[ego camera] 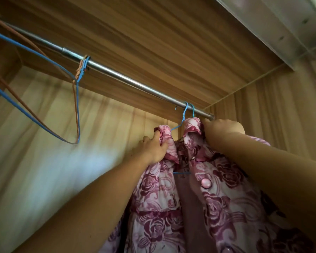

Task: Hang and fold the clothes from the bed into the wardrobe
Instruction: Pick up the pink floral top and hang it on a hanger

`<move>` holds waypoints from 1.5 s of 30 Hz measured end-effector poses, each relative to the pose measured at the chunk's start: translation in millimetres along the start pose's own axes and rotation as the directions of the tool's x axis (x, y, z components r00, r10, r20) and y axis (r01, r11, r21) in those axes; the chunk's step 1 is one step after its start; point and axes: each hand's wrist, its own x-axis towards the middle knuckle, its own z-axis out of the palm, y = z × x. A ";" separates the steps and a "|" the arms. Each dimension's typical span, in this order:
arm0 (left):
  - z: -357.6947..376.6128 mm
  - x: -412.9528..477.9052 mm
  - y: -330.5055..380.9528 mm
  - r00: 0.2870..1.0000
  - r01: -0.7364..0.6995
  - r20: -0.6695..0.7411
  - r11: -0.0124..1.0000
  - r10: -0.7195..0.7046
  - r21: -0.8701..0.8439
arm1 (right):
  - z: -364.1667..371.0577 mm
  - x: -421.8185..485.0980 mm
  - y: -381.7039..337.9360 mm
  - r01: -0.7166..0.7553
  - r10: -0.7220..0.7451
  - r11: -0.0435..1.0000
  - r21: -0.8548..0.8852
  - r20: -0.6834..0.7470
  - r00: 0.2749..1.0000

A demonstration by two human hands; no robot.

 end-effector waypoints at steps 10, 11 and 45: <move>-4.1 -24.5 17.3 0.962 0.041 -0.228 0.903 -0.152 -0.429 | 2.2 -19.6 -12.1 0.194 -0.188 0.981 0.002 -0.243 0.952; -6.0 -26.0 17.7 0.966 0.040 -0.203 0.870 -0.159 -0.492 | -0.4 -17.7 -16.2 0.198 -0.181 0.978 0.060 -0.209 0.961; 46.0 -129.4 -25.5 0.930 0.009 -0.340 0.934 -0.139 -0.358 | 64.3 -194.3 -12.7 -0.024 0.040 0.978 0.207 -0.074 0.996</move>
